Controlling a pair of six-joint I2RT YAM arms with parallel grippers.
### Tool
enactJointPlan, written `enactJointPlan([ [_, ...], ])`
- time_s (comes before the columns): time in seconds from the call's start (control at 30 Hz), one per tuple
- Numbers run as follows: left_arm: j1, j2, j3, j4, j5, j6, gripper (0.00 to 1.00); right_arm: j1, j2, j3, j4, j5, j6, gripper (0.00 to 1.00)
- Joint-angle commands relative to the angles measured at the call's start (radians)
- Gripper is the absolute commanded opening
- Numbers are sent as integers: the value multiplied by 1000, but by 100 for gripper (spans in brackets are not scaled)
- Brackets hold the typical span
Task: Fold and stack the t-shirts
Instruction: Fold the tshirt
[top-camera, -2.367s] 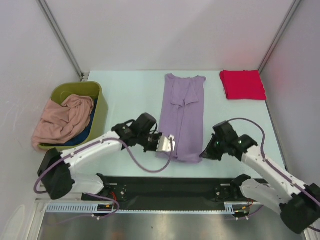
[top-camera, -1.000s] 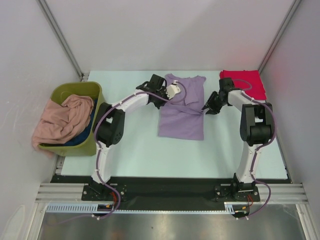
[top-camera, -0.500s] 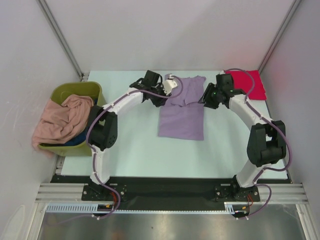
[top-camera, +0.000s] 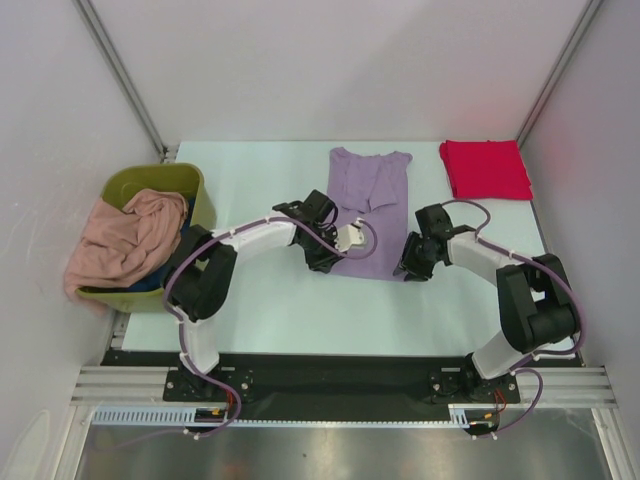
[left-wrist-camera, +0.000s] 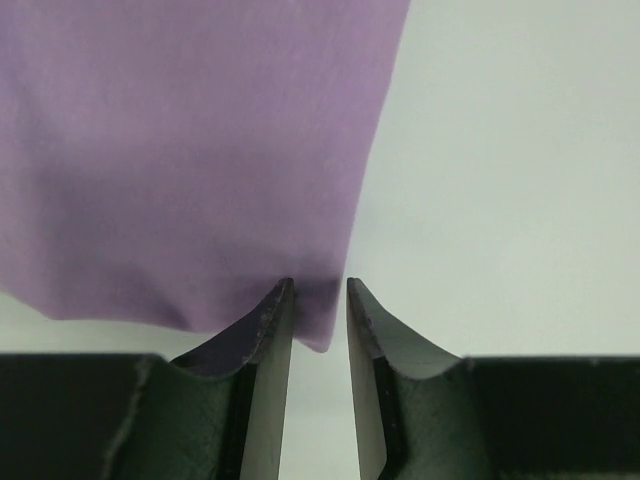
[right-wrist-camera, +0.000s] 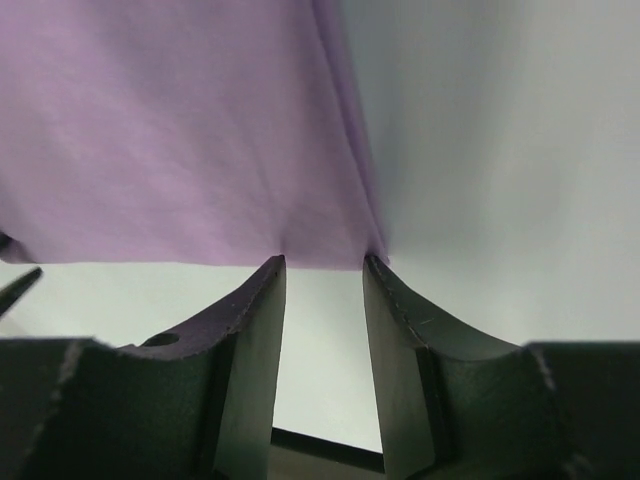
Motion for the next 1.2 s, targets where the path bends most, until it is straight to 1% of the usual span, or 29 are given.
enactJointPlan([
  [0.0, 18, 8, -35, 55, -24, 46, 33, -13, -9, -42, 91, -10, 28, 42],
  [0.1, 17, 5, -56, 85, -56, 50, 33, -27, -1, -57, 82, -3, 29, 41],
  [0.17, 15, -3, -55, 53, -53, 64, 34, -30, -18, -60, 65, 17, 26, 41],
  [0.23, 6, -47, -84, 46, -56, 116, 36, -34, -48, -69, 45, 27, 16, 42],
  [0.3, -15, -92, -133, 58, -97, 161, 40, -39, -70, -76, 28, 25, 13, 45],
  [0.33, -23, -130, -148, 65, -110, 208, 41, -37, -79, -77, 28, 28, 13, 46],
  [0.37, -35, -152, -183, 90, -124, 230, 46, -34, -93, -77, 27, 30, 16, 52],
  [0.4, -40, -167, -199, 107, -135, 245, 48, -33, -95, -79, 33, 31, 19, 54],
  [0.47, -43, -186, -217, 151, -154, 267, 51, -30, -85, -79, 44, 27, 26, 56],
  [0.6, -60, -143, -185, 158, -193, 267, 51, -31, -24, -74, 71, 22, 32, 56],
  [0.73, -71, -106, -193, 168, -199, 267, 51, -30, 2, -77, 85, 16, 42, 53],
  [0.8, -75, -86, -204, 177, -207, 265, 49, -30, 14, -91, 111, -2, 49, 47],
  [0.83, -75, -81, -208, 182, -208, 262, 47, -28, 20, -97, 119, -7, 51, 40],
  [0.87, -77, -77, -211, 191, -211, 260, 36, -31, 27, -100, 125, -12, 52, 24],
  [0.9, -77, -72, -210, 193, -210, 256, 27, -34, 33, -100, 128, -22, 55, 17],
  [0.93, -77, -74, -201, 185, -210, 238, 7, -34, 36, -103, 128, -29, 57, 3],
  [0.97, -77, -75, -193, 175, -190, 228, 0, -34, 31, -106, 127, -30, 60, 0],
  [1.07, -74, -117, -184, 122, -141, 196, 0, -27, -27, -125, 85, -27, 65, 0],
  [1.17, -74, -184, -222, 113, -98, 167, 0, -13, -119, -151, 32, -22, 65, 0],
])
